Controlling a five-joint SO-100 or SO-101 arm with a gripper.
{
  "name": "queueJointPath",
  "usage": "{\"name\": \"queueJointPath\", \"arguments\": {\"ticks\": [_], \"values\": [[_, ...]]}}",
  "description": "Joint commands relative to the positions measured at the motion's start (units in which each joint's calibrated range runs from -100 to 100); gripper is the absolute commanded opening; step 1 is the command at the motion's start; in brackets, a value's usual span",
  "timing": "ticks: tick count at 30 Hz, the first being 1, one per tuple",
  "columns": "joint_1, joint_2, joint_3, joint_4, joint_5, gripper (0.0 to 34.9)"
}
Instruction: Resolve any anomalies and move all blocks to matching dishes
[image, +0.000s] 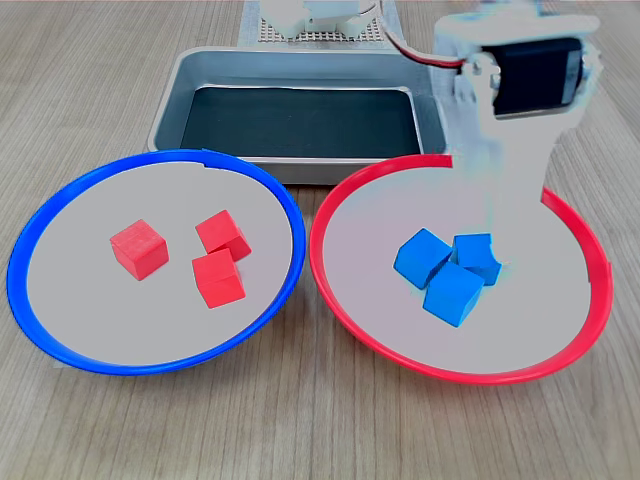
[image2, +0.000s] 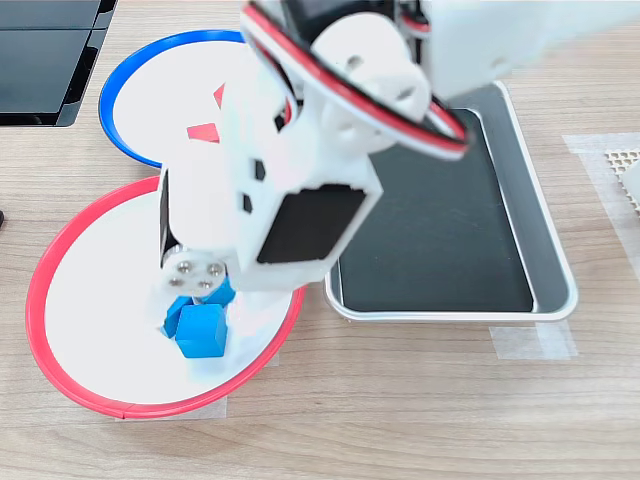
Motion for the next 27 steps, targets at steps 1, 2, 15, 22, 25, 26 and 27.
{"name": "queueJointPath", "arguments": {"ticks": [1,2,15,22,25,26,27], "values": [[-0.32,1.33,-4.17,1.62,-0.2,17.5],[-0.41,1.93,-4.72,2.03,-0.2,17.7],[0.06,9.95,-13.18,4.51,0.83,12.0],[0.53,8.5,-13.0,5.33,1.9,0.4],[1.28,5.85,-11.82,5.99,1.95,0.4],[1.47,5.0,-11.36,6.08,1.95,0.4],[2.32,2.01,-10.18,6.9,2.1,0.4]]}}
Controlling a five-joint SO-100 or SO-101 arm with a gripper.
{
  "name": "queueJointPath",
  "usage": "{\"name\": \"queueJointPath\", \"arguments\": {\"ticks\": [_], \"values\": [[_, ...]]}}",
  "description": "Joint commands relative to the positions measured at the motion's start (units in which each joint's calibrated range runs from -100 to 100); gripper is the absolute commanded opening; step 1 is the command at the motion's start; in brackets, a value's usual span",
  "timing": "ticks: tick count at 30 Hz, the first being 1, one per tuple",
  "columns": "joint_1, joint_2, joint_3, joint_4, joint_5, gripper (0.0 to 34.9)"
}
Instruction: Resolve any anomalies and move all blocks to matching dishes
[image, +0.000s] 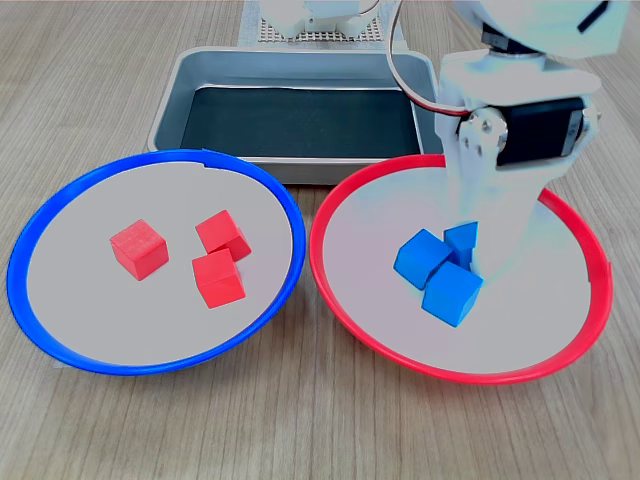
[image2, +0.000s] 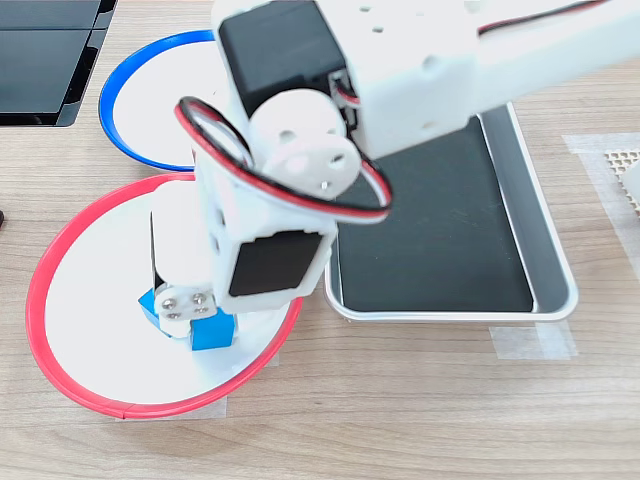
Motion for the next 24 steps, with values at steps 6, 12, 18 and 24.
{"name": "queueJointPath", "arguments": {"ticks": [6,12,18,24], "values": [[7.81,-15.04,0.62,5.73,2.1,0.4],[20.52,-15.21,-0.75,5.4,8.55,0.4],[28.33,-5.49,-7.58,-0.29,12.21,0.4],[31.53,-0.63,-10.58,-4.42,13.72,2.5]]}}
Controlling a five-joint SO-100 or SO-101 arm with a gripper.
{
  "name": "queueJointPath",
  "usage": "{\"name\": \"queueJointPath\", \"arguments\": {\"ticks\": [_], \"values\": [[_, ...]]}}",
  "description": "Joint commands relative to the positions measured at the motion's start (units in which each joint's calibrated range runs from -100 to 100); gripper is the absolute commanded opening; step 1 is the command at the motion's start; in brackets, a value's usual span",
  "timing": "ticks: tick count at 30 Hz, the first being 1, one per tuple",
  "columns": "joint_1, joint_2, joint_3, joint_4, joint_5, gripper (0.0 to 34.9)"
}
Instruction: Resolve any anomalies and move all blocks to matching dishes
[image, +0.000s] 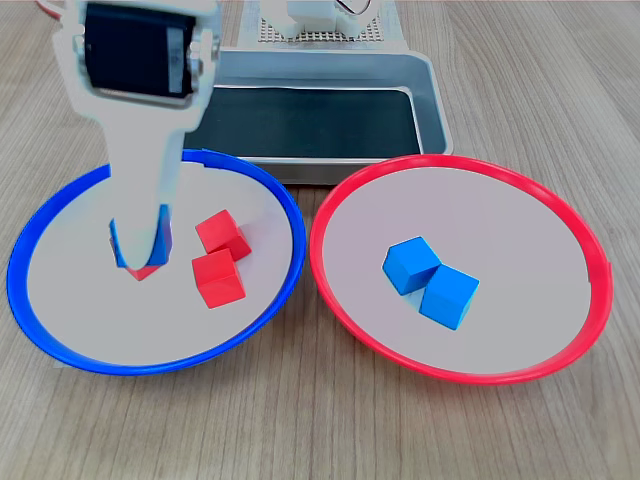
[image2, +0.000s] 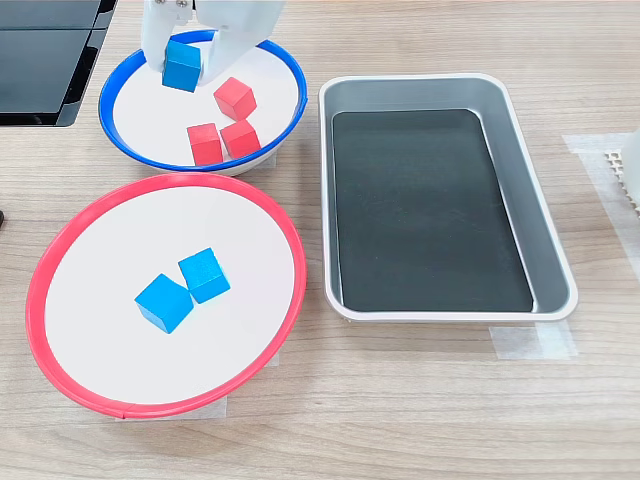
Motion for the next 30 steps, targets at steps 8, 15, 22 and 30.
{"name": "queueJointPath", "arguments": {"ticks": [8,15,22,30], "values": [[2.27,3.21,-2.78,-3.87,1.37,11.3],[0.49,1.59,-0.59,0.67,2.34,14.8],[-2.53,1.25,1.14,4.14,4.35,15.5],[-4.31,3.13,0.14,3.89,6.01,14.3]]}}
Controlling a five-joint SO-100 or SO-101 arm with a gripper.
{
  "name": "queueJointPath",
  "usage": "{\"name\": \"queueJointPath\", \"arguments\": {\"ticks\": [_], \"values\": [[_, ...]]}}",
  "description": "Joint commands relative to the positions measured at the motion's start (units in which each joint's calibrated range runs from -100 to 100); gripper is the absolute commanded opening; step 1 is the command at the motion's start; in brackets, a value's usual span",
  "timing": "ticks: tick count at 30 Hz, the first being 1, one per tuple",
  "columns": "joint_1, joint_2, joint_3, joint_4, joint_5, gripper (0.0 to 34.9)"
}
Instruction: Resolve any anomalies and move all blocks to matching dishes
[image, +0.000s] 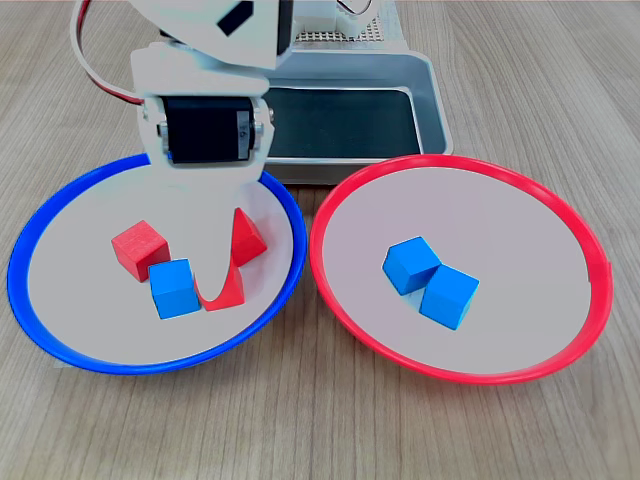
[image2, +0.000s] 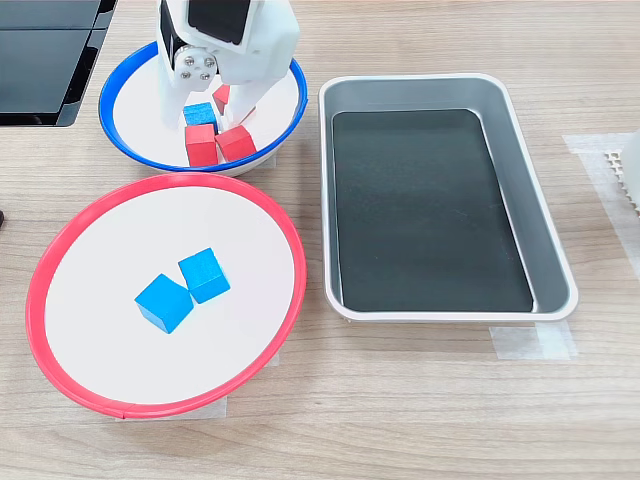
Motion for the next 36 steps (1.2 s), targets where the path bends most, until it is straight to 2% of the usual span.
{"name": "queueJointPath", "arguments": {"ticks": [1,8,13,15,16,20,31,36], "values": [[-1.05,-0.11,-1.95,0.3,0.44,14.3],[-1.33,2.79,-2.95,0.22,1.51,13.2],[-1.99,3.98,-3.68,0.22,1.81,10.6],[-2.27,3.9,-3.77,0.22,1.86,9.0],[-2.36,3.55,-3.68,0.3,1.95,6.2],[-2.65,1.08,-3.5,1.21,2.05,0.4],[-2.27,-8.3,-5.87,3.02,1.76,0.4],[-7.07,-13.76,-2.32,5.42,0.73,0.4]]}}
